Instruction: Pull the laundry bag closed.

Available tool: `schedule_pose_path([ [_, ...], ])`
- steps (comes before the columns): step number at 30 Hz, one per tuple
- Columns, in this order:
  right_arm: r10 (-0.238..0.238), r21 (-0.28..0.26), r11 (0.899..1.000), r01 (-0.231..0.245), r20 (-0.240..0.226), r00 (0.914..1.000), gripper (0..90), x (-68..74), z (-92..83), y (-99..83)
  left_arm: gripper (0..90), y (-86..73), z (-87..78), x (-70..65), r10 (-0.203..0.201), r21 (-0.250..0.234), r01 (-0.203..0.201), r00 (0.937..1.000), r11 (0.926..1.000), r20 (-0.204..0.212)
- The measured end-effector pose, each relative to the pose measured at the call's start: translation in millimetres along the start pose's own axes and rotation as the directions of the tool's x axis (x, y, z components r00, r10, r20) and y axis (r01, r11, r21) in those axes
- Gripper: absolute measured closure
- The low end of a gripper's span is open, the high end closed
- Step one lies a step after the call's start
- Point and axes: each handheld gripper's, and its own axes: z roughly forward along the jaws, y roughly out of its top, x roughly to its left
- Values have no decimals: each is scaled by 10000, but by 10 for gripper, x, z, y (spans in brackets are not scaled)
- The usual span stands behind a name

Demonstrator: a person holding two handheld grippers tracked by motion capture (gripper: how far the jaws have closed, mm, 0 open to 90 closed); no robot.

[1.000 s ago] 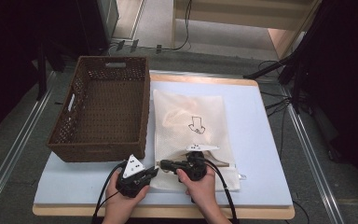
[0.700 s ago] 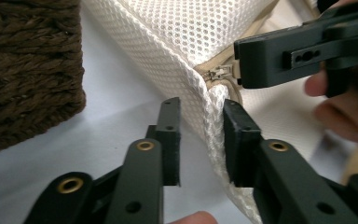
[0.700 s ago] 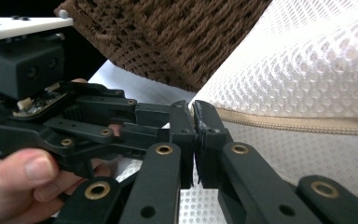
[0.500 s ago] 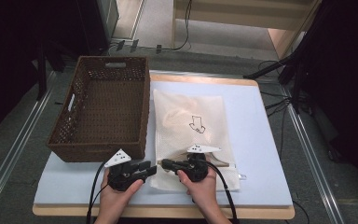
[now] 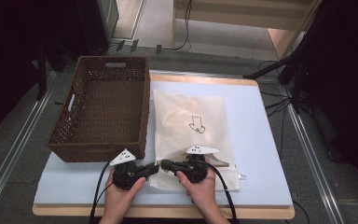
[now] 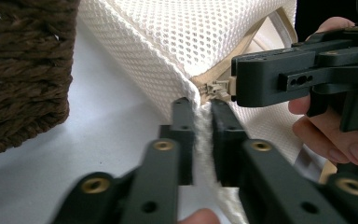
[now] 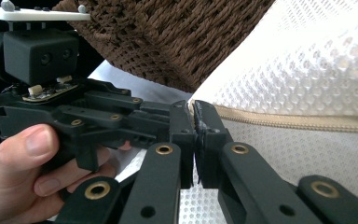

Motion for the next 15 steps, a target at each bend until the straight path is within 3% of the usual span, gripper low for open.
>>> schedule_pose_path([
  [4, -56, 8, 10000, 56, 208, 9998, 878, 18, -4, -14, 857, -7, -10, 37, -55, -79, 57, 9995, 10000, 315],
  [7, -83, 32, 10000, 81, 365, 9993, 879, 24, -4, -25, 863, -19, -27, 44, -134, -221, 141, 9994, 9997, 327],
  [12, -18, 153, 9999, 6, 742, 9972, 880, -6, -19, -56, 866, -22, -50, 78, -493, -542, 527, 9969, 9971, 614],
  [15, -107, 163, 9998, 93, 878, 9961, 880, -6, -39, -59, 866, -31, -57, 68, -349, -665, 388, 9976, 9970, 597],
])
